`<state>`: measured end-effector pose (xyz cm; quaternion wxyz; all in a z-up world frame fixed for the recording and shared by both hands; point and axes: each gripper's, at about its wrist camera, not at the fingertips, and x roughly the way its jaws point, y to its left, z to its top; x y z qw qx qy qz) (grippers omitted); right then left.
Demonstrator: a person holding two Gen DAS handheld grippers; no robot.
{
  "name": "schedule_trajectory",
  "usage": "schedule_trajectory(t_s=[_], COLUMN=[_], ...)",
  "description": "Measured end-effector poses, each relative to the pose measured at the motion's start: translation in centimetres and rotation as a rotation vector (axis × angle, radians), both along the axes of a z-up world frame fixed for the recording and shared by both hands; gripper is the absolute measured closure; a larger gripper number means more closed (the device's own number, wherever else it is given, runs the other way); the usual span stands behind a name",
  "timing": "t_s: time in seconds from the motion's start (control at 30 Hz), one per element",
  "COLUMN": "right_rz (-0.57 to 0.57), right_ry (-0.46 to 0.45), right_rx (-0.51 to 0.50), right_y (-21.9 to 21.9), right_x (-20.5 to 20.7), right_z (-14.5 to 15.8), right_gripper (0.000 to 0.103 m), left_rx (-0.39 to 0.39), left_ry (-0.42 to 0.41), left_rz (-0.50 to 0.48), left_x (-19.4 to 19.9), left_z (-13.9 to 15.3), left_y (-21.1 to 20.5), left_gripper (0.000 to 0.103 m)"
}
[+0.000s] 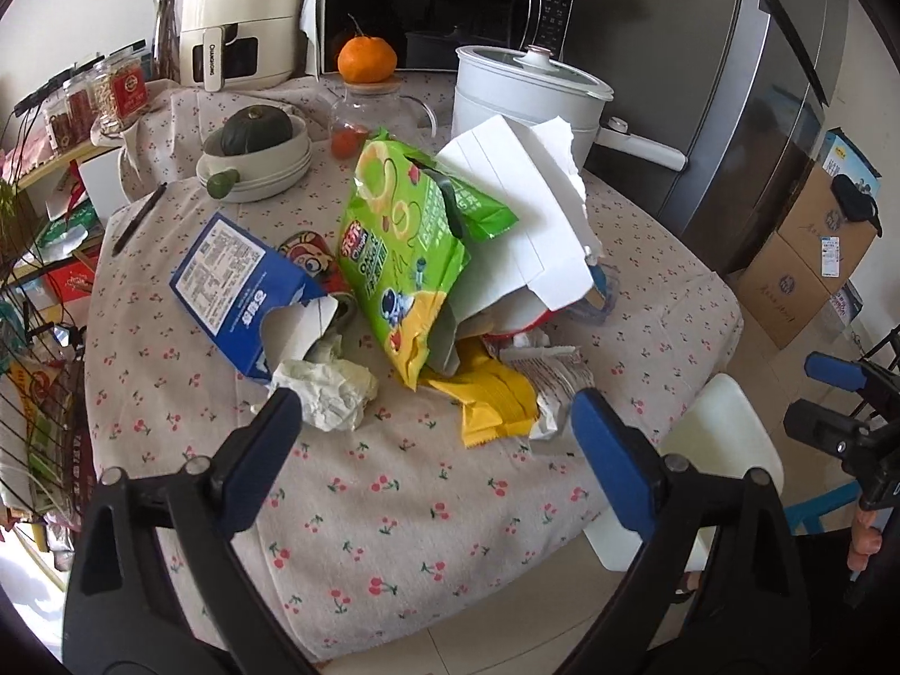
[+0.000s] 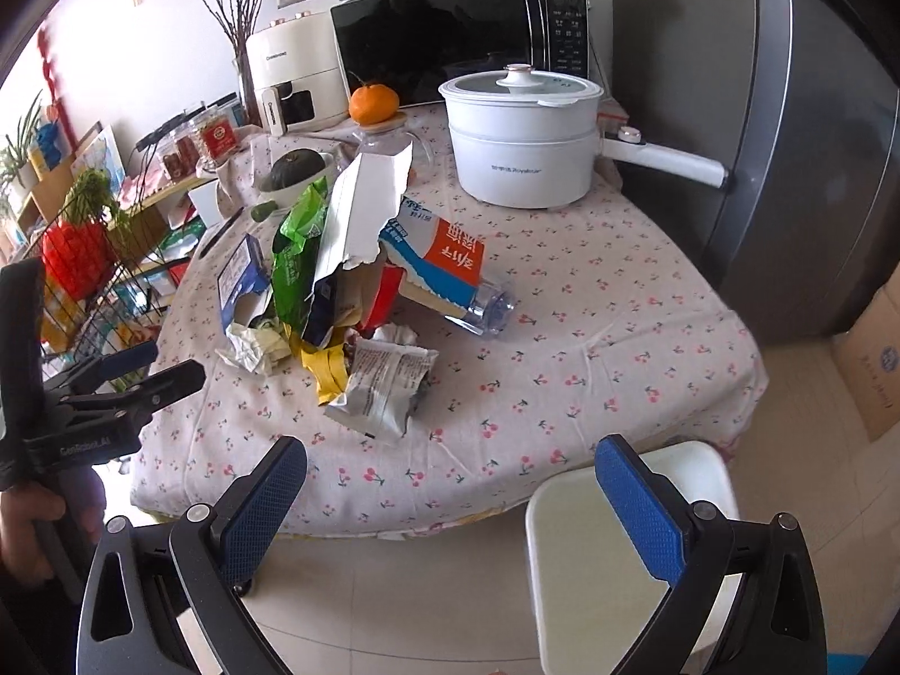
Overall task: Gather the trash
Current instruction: 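Grasp the green chip bag with the left tool while the right tool grasps the silver packet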
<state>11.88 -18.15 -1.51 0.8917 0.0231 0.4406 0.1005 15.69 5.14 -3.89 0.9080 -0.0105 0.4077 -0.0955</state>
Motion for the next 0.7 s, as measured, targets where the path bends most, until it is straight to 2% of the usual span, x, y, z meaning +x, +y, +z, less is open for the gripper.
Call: schedule_trajectory(t_s=[0.17, 0.23, 0.3, 0.37, 0.43, 0.47, 0.53, 0.6, 0.7], right_rz=[-0.012, -0.024, -0.034, -0.043, -0.05, -0.053, -0.062, -0.07, -0.08], right_ry=[0.072, 0.087, 0.093, 0.099, 0.114, 0.121, 0.133, 0.137, 0.136], right_rx=[-0.03, -0.023, -0.003, 0.01, 0.023, 0.03, 0.039, 0.034, 0.02], right_y=[-0.9, -1.2, -1.5, -1.7, -1.8, -1.8, -1.7, -1.7, -1.7], right_x=[2.2, 3.2, 3.9, 4.4, 4.8, 5.0, 5.2, 5.4, 5.6], right_z=[-2.3, -2.5, -2.5, -2.6, -2.9, -3.1, -3.4, -3.6, -4.0], right_gripper=[0.0, 0.0, 0.0, 0.0, 0.0, 0.0, 0.0, 0.0, 0.0], left_rx=[0.161, 0.196, 0.198, 0.214, 0.234, 0.242, 0.231, 0.222, 0.218], left_ry=[-0.04, -0.033, -0.029, -0.036, -0.035, -0.028, -0.024, -0.037, -0.061], left_rz=[-0.015, -0.021, -0.021, -0.021, -0.023, -0.017, -0.005, -0.002, -0.002], left_x=[3.9, 5.0, 5.9, 6.4, 6.9, 7.2, 7.2, 6.9, 5.8], left_z=[-2.4, -3.2, -3.8, -4.1, -4.3, -4.4, -4.3, -3.8, -2.9], left_y=[-2.3, -2.8, -2.9, -3.2, -3.4, -3.6, -3.4, -3.4, -3.2], left_gripper=[0.029, 0.04, 0.05, 0.055, 0.071, 0.084, 0.088, 0.097, 0.098])
